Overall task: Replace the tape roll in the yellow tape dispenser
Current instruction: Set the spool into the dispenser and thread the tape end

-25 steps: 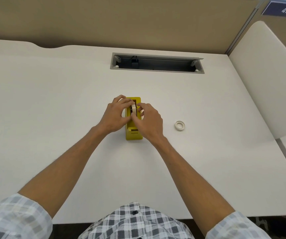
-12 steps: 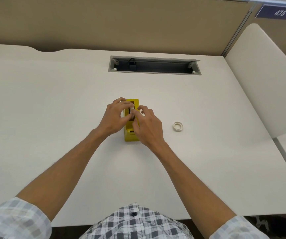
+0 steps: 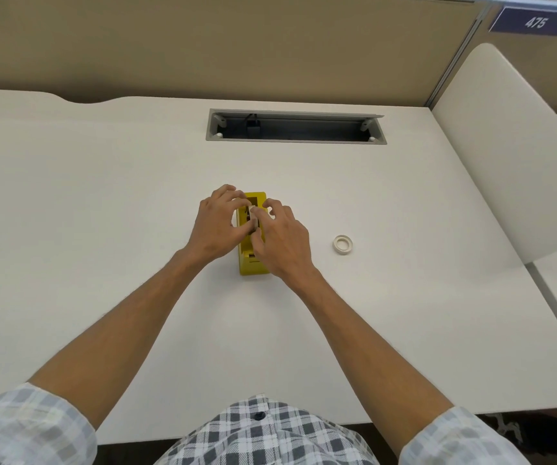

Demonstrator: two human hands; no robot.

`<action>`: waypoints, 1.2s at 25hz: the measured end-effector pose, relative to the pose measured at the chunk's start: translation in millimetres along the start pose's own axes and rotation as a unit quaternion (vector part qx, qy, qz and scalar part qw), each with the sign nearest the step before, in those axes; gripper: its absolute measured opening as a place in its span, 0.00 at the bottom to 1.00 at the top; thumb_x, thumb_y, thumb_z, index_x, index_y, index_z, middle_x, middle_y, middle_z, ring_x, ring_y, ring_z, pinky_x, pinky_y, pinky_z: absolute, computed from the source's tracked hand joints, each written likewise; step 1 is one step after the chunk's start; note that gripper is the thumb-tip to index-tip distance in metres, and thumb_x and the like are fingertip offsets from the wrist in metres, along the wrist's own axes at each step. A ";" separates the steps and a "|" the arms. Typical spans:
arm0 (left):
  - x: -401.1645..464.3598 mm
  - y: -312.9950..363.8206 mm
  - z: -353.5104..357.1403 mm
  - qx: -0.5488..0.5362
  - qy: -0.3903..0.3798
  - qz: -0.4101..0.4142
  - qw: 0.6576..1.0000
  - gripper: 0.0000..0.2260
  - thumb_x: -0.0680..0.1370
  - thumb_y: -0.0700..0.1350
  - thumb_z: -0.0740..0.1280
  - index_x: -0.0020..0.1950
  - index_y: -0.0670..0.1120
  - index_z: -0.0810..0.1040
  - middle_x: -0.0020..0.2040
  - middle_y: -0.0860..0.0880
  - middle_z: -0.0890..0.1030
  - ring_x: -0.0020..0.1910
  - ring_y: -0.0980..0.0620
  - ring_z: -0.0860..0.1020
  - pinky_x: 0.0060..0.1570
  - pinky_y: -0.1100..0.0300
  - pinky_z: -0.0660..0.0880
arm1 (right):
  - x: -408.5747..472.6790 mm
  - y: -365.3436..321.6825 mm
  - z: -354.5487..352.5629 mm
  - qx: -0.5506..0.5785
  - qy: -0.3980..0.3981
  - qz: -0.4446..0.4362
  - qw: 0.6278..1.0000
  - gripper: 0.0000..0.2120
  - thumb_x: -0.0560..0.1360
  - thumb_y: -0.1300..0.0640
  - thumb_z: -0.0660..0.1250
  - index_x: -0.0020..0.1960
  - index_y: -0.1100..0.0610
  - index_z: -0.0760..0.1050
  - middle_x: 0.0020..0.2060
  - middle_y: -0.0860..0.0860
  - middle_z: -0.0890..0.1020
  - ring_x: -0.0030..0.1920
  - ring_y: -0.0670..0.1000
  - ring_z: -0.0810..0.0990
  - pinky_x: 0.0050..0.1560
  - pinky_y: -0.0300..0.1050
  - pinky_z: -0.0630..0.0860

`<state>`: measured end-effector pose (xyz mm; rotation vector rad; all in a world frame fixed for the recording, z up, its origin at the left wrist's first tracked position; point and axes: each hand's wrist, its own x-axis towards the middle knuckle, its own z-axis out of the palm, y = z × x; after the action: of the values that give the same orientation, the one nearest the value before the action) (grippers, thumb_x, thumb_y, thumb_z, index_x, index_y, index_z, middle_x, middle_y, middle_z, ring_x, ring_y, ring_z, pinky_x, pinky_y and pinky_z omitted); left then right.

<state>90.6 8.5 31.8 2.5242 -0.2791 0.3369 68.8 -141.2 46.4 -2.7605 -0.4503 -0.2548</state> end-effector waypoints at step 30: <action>-2.5 4.4 5.7 -0.062 -0.045 -0.062 0.995 0.18 0.79 0.49 0.64 0.68 0.45 0.74 0.73 0.47 0.68 0.77 0.49 0.56 0.70 0.41 0.59 | -1.8 -0.5 -4.5 0.019 -0.031 0.022 0.999 0.20 0.76 0.58 0.61 0.67 0.52 0.71 0.68 0.53 0.71 0.62 0.54 0.73 0.44 0.48 0.75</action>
<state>88.1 2.0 28.8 2.4237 -0.1722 0.1524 66.4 -142.8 50.3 -2.7433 -0.4045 -0.1492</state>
